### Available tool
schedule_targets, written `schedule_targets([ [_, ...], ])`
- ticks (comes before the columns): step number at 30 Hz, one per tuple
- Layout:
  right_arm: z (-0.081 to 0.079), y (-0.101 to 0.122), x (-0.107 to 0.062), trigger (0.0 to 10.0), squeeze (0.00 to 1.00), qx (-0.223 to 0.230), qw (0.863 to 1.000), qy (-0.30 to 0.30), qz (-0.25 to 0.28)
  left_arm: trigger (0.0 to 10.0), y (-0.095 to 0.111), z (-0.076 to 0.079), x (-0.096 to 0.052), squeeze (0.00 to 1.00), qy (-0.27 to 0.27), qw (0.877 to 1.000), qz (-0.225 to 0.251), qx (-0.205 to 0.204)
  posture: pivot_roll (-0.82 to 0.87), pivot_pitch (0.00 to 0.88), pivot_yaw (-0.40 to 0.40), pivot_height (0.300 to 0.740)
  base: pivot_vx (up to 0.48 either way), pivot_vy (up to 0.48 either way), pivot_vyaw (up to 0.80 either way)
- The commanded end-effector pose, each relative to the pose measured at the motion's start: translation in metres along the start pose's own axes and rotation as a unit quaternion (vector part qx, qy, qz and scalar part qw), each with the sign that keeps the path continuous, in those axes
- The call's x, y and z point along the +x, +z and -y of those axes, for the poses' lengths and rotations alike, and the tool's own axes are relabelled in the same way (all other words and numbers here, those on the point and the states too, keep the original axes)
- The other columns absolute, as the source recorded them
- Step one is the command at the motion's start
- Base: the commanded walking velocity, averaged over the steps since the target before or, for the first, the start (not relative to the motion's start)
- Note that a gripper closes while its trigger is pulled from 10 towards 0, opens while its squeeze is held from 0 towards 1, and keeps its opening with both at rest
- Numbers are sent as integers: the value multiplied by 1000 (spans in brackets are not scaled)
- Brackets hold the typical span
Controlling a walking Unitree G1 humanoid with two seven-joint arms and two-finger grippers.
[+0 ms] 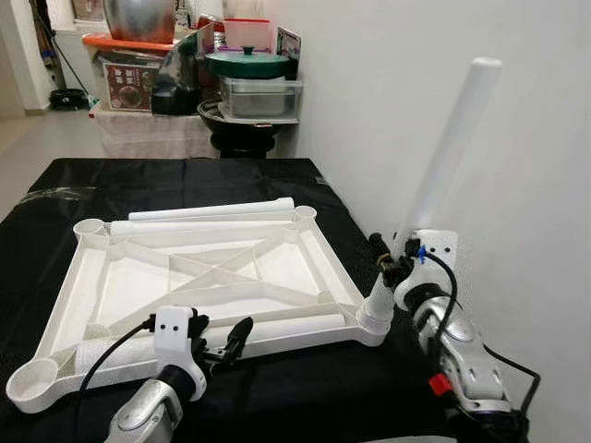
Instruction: Building children table
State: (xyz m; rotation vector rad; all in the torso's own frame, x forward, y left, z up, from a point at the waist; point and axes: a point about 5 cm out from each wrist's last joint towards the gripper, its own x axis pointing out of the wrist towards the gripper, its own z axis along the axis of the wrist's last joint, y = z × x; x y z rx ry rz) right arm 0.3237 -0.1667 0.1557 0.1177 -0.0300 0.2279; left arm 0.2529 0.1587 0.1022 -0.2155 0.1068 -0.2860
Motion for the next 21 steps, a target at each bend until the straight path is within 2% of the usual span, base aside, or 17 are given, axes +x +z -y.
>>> schedule_targets([
  [1,-17,-54,-12,10000,0,47,989,47,-128,10000,-4,-1,1,0,-3,1000,-10,2,59,0,-85,740,0,0,0],
  [3,-22,-53,-11,10000,0,52,988,70,-126,10000,-4,-1,1,0,-4,1000,-11,2,59,0,-84,740,0,0,0],
  [4,-37,-43,-10,10000,0,70,984,125,-107,10000,-3,-1,2,0,-5,1000,-11,2,62,0,-83,740,0,0,0],
  [5,-37,-43,-10,10000,0,70,984,125,-107,10000,-3,-1,2,0,-5,1000,-11,2,62,0,-83,740,0,0,0],
  [8,-61,-27,-13,10000,0,92,971,207,-74,10000,-2,-2,1,0,-6,1000,-11,2,65,0,-81,740,0,0,0],
  [9,-61,-27,-13,10000,0,92,971,207,-74,10000,-2,-2,1,0,-6,1000,-11,2,65,0,-81,740,0,0,0],
  [10,-71,-21,-15,10000,0,100,965,236,-62,10000,-2,-2,1,0,-6,1000,-12,2,66,0,-81,740,0,0,0],
  [11,-71,-21,-15,10000,0,100,965,236,-62,10000,-2,-2,1,0,-6,1000,-12,2,66,0,-81,740,0,0,0],
  [12,-87,-13,-18,10000,0,107,953,280,-45,10000,-1,-3,1,0,-5,1000,-11,2,71,0,-80,740,0,0,0],
  [21,-112,-13,-14,10000,0,92,937,334,-40,10000,4,-5,3,0,0,1000,-3,6,84,0,-84,740,0,0,0],
])
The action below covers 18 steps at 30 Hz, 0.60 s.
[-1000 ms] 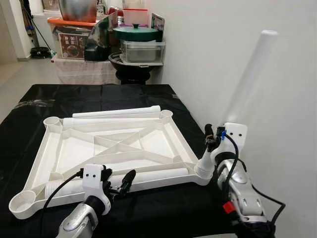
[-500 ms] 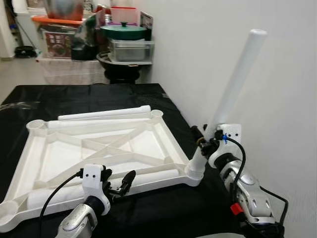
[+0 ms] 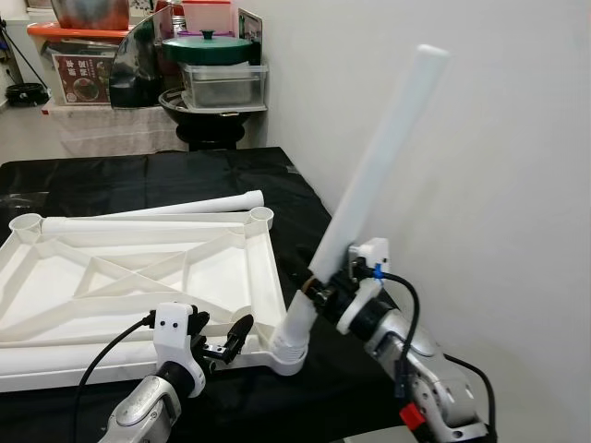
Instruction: Building children table
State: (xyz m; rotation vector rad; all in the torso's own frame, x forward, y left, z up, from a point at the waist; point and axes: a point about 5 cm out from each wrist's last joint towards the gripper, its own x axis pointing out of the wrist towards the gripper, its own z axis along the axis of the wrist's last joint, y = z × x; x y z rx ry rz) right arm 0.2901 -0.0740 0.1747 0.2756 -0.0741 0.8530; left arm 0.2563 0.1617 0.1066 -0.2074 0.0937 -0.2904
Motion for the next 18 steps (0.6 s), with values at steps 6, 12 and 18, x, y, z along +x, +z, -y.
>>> schedule_targets([
  [6,-22,-24,15,10000,0,11,992,111,-66,10000,5,-14,-5,0,25,1000,1,6,108,0,-100,740,0,0,0],
  [12,-24,-23,13,10000,0,-19,983,163,-81,10000,8,-25,-19,0,33,999,0,17,119,0,-105,740,0,0,0],
  [18,-16,-17,11,10000,0,-53,973,205,-92,10000,11,-1,-47,0,-72,996,-23,39,127,0,-106,740,0,0,0],
])
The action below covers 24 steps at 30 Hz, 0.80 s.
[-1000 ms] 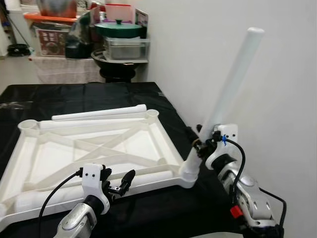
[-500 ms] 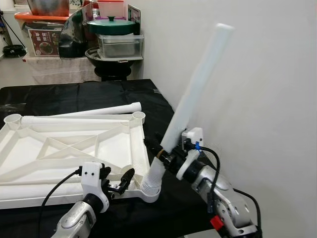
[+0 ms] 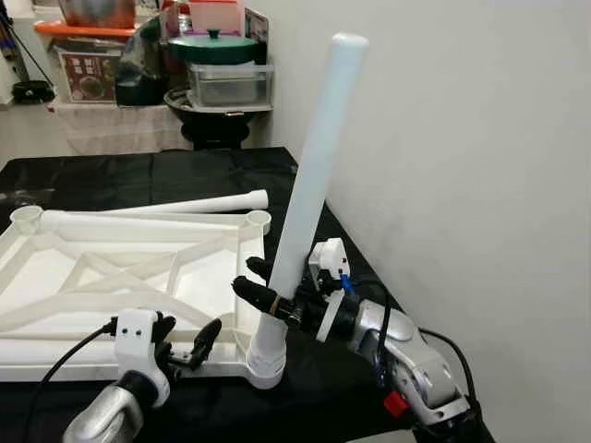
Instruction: Building children table
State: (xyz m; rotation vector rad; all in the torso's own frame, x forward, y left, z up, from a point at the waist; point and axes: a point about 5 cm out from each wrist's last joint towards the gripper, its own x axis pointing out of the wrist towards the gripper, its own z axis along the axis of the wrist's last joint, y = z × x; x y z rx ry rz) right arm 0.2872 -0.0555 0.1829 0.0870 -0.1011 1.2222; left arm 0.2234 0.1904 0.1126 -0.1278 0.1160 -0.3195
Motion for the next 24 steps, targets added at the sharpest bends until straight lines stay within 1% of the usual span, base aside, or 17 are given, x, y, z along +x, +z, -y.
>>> schedule_targets([
  [1,-4,-20,1,10000,0,24,999,26,-41,10000,5,16,-6,0,-61,998,-3,2,127,0,-106,740,0,0,0],
  [3,5,-19,-1,10000,0,12,998,22,-49,10000,14,30,-20,0,-117,993,-5,7,127,0,-106,740,0,0,0],
  [4,5,-19,-1,10000,0,12,998,22,-49,10000,14,30,-20,0,-117,993,-5,7,127,0,-106,740,0,0,0],
  [6,15,-16,-2,10000,0,0,998,17,-53,10000,18,47,-41,0,-171,985,-19,6,149,0,-100,740,0,0,0],
  [7,15,-16,-2,10000,0,0,998,17,-53,10000,18,47,-41,0,-171,985,-19,6,149,0,-100,740,0,0,0],
  [8,18,-14,-1,10000,0,-4,998,17,-53,10000,15,54,-50,0,-195,980,-36,2,155,0,-100,740,0,0,0],
  [9,18,-14,-1,10000,0,-4,998,17,-53,10000,15,54,-50,0,-195,980,-36,2,155,0,-100,740,0,0,0],
  [10,21,-13,-1,10000,0,-6,998,18,-52,10000,12,59,-57,0,-213,976,-53,-4,156,0,-99,740,0,0,0],
  [11,24,-8,2,10000,0,-14,998,28,-51,10000,2,59,-66,0,-213,974,-81,-5,154,0,-98,740,0,0,0],
  [15,26,-5,4,10000,0,-17,998,33,-51,10000,-4,57,-71,0,-202,975,-94,-14,152,0,-96,740,0,0,0],
  [17,27,-4,5,10000,0,-20,998,38,-51,10000,-10,56,-76,0,-197,974,-106,-22,153,0,-94,740,0,0,0],
  [18,27,-2,5,10000,0,-22,998,43,-50,10000,-19,51,-78,0,-185,975,-117,-20,156,0,-93,740,0,0,0],
  [19,27,-2,5,10000,0,-22,998,43,-50,10000,-19,51,-78,0,-185,975,-117,-20,156,0,-93,740,0,0,0],
  [21,28,1,6,10000,0,-25,997,54,-45,10000,-34,42,-80,0,-157,979,-133,-14,161,0,-96,740,0,0,0],
  [22,28,3,7,10000,0,-23,997,64,-39,10000,-43,38,-77,0,-137,981,-137,-10,164,0,-97,740,0,0,0],
  [23,26,7,7,10000,0,-17,996,86,-25,10000,-59,37,-67,0,-118,983,-143,-11,164,0,-95,740,0,0,0],
  [24,26,7,7,10000,0,-17,996,86,-25,10000,-59,37,-67,0,-118,983,-143,-11,164,0,-95,740,0,0,0],
])
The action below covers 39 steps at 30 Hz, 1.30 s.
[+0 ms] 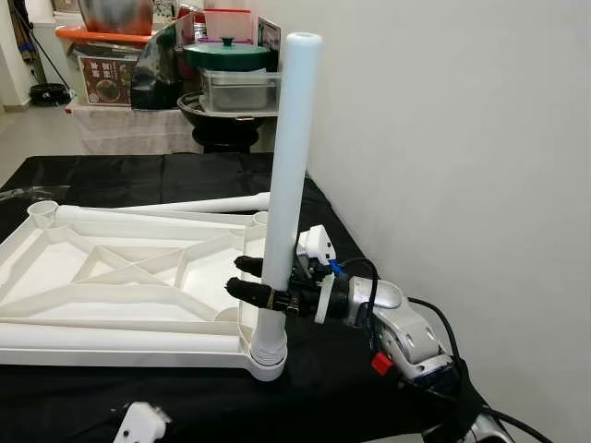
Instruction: Building children table
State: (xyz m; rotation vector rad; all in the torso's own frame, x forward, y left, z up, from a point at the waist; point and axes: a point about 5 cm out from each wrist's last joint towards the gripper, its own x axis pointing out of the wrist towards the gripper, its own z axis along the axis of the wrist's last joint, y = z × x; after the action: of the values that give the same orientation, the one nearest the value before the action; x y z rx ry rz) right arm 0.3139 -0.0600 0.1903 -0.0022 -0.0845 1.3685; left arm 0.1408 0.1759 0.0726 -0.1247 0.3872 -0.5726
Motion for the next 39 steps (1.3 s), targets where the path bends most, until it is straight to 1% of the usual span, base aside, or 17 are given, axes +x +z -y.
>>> schedule_targets([
  [1,-1,1,1,10000,0,8,1000,18,11,10000,-9,3,9,0,3,1000,-5,2,164,0,-95,740,0,0,0],
  [3,-1,0,0,10000,0,14,999,29,16,10000,-18,5,21,0,2,1000,-10,-1,164,0,-92,740,0,0,0],
  [4,-1,0,0,10000,0,14,999,29,16,10000,-18,5,21,0,2,1000,-10,-1,164,0,-92,740,0,0,0],
  [5,-1,-2,-1,10000,0,17,999,36,17,10000,-21,8,31,0,0,1000,-11,-1,166,0,-92,740,0,0,0],
  [6,-1,-4,-1,10000,0,19,999,40,16,10000,-24,17,49,0,-4,1000,-7,2,165,0,-89,740,0,0,0],
  [9,-1,-4,-1,10000,0,19,999,40,16,10000,-24,17,49,0,-4,1000,-7,2,165,0,-89,740,0,0,0],
  [10,-1,-7,-1,10000,0,19,999,36,14,10000,-21,34,70,0,-9,1000,2,22,159,0,-83,740,0,0,0],
  [11,-1,-7,-1,10000,0,19,999,36,14,10000,-21,34,70,0,-9,1000,2,22,159,0,-83,740,0,0,0],
  [13,-1,-9,-1,10000,0,19,999,35,12,10000,-17,49,89,0,-15,998,14,55,154,0,-75,740,0,0,0],
  [15,-2,-11,-2,10000,0,21,999,34,12,10000,-13,58,100,0,-23,996,26,79,153,0,-73,740,0,0,0],
  [20,-2,-12,-4,10000,0,23,999,32,11,10000,-14,57,102,0,-22,996,33,77,153,0,-63,740,0,0,0],
  [23,-1,-12,-6,10000,0,22,999,31,7,10000,-26,55,95,0,-26,997,16,69,150,0,-60,740,0,0,0],
  [29,0,-13,-8,10000,0,18,999,36,-2,10000,-32,66,95,0,-51,996,21,68,156,0,-67,740,0,0,0],
  [30,0,-15,-7,10000,0,18,999,39,-8,10000,-32,68,100,0,-59,995,25,71,161,0,-71,740,0,0,0],
  [35,-1,-16,-6,10000,0,17,999,42,-11,10000,-33,68,105,0,-55,995,29,74,159,0,-71,740,0,0,0],
  [38,0,-15,-5,10000,0,14,999,41,-10,10000,-28,62,113,0,-24,995,47,84,162,0,-74,740,0,0,0],
  [39,0,-15,-4,10000,0,12,999,40,-8,10000,-23,56,121,0,7,994,63,91,159,0,-73,740,0,0,0],
])
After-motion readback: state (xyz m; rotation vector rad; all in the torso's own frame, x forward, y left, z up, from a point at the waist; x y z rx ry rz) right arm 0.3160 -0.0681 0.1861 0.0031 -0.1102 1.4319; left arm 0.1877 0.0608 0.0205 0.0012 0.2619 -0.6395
